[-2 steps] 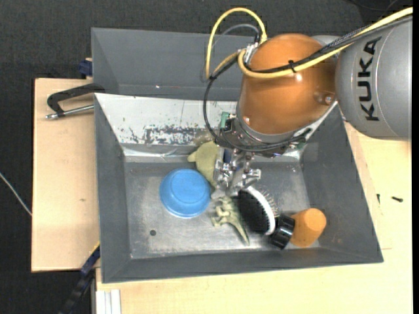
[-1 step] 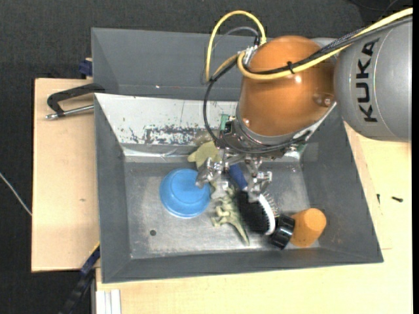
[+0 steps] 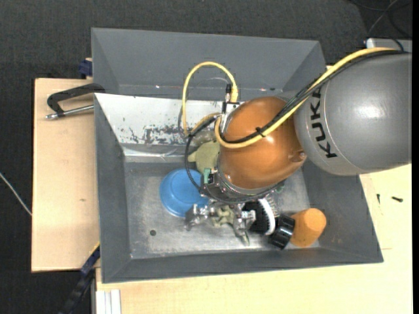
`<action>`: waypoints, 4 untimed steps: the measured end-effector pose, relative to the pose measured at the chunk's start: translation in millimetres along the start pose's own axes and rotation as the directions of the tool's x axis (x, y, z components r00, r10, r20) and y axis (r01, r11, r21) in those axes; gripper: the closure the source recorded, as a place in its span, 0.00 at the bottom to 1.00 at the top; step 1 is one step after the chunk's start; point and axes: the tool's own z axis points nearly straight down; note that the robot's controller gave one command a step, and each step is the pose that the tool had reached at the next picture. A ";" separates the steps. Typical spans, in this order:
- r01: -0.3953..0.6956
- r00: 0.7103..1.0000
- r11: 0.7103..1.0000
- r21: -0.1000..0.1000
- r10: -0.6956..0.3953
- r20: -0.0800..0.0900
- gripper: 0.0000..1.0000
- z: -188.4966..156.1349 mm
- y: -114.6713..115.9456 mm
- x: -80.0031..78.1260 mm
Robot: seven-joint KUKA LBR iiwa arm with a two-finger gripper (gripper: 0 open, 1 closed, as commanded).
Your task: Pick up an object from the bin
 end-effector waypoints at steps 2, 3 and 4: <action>0.316 0.949 0.949 0.008 -0.316 -0.003 0.00 28.8 -31.2 64.5; 0.381 0.925 0.924 0.007 -0.381 0.002 0.00 52.5 -47.3 75.4; 0.382 0.924 0.924 0.011 -0.382 0.000 1.00 51.3 -48.7 75.7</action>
Offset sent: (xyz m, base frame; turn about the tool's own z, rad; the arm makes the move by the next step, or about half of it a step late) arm 0.0515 0.0055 -0.0531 -0.3854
